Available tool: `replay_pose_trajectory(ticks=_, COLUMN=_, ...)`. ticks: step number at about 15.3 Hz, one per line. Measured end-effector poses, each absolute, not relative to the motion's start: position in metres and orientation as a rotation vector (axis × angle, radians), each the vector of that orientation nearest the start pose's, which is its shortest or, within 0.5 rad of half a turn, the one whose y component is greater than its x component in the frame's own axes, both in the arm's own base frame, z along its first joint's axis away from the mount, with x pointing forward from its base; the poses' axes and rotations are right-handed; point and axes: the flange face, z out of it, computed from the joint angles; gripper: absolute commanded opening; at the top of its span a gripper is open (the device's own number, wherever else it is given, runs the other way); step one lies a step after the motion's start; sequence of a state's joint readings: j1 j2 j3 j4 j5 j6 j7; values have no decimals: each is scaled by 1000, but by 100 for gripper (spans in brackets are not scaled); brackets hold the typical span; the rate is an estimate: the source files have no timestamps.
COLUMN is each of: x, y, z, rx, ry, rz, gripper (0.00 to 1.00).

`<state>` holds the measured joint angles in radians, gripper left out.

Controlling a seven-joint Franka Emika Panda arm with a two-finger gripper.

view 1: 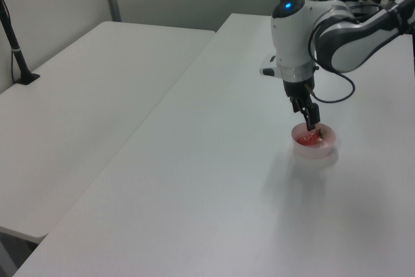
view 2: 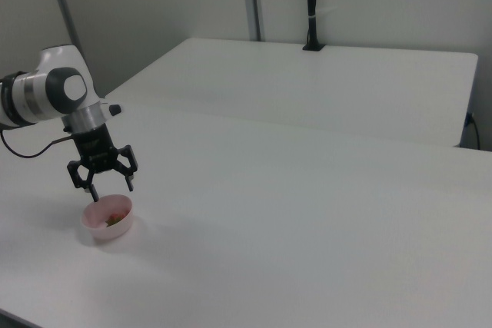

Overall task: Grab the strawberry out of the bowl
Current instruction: 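Close the gripper on the red strawberry inside the bowl, then lift the strawberry up out of the pink bowl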

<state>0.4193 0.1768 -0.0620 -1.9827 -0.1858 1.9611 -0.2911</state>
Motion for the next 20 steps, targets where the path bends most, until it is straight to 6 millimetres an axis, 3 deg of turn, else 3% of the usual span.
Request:
replay_pose_trajectory(ticks=4, x=522, y=210, z=339, rx=-3061, ry=-1315, rz=398, gripper=84)
replay_pose_trajectory(ticks=8, x=516, y=206, z=314, rx=-3020, ry=-1447, rz=496, gripper=79)
replay_pose_trajectory(ticks=20, x=511, y=196, z=299, rx=-2979, ry=-1519, rz=565, gripper=44)
